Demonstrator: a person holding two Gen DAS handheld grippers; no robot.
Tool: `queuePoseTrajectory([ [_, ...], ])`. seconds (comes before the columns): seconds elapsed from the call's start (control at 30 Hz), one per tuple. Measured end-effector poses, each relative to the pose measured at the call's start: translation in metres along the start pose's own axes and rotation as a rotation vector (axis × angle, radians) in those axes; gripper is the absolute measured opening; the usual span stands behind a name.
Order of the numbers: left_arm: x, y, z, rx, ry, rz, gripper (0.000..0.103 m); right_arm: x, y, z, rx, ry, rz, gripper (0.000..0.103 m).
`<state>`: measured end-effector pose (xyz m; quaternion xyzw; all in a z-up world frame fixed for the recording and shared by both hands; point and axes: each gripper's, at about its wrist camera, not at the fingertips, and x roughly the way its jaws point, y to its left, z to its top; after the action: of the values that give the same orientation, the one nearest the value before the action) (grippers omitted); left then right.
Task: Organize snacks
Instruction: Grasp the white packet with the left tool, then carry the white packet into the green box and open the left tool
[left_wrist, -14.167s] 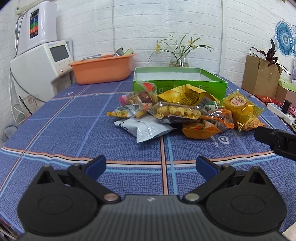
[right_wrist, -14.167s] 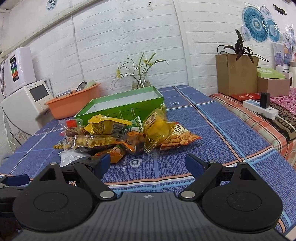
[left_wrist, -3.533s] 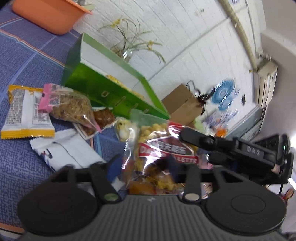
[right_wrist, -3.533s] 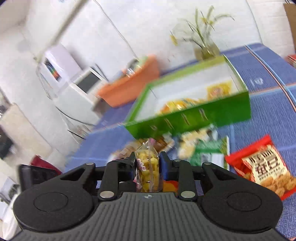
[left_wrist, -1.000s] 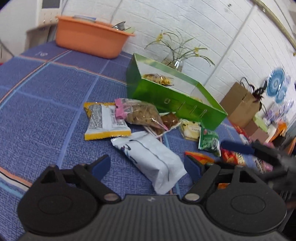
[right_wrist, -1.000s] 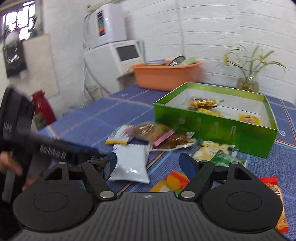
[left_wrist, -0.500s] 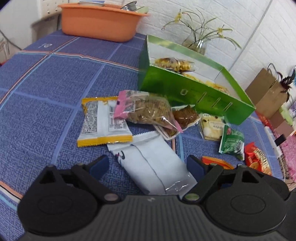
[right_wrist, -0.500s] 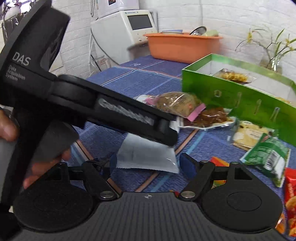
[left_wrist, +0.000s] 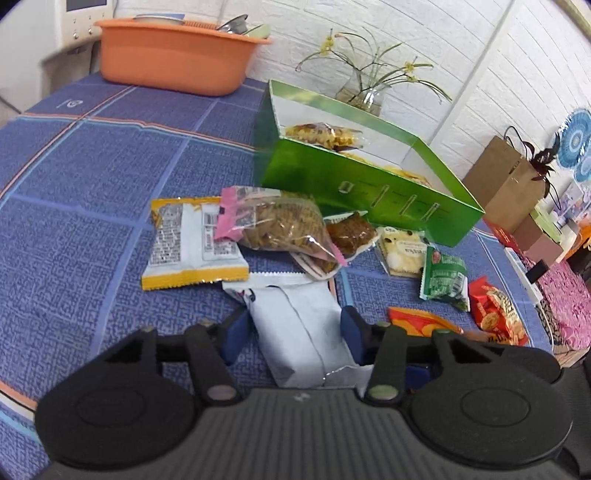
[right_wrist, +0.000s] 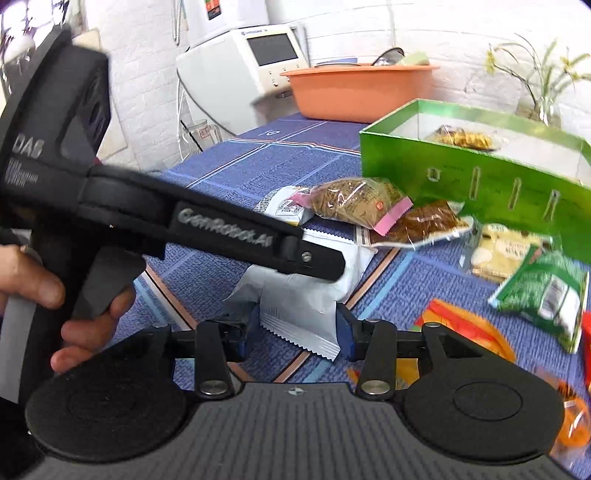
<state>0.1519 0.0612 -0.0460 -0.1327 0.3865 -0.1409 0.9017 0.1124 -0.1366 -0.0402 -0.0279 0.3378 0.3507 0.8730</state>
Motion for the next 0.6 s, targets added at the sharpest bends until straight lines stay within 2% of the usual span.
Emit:
queuePoseTrajectory([
  [0.2,-0.011,-0.009,-0.006,0.032,-0.007,-0.01,0.047,-0.014,0.004,-0.001,0.043,-0.024,0.019,0.075],
  [0.4,-0.028,-0.027,-0.001,0.096,-0.07,-0.011,0.047,-0.032,0.011,0.0,-0.005,-0.091,-0.004,0.075],
  [0.6,-0.034,-0.044,0.011,0.157,-0.101,-0.02,0.047,-0.042,0.004,0.006,-0.032,-0.148,-0.034,0.075],
])
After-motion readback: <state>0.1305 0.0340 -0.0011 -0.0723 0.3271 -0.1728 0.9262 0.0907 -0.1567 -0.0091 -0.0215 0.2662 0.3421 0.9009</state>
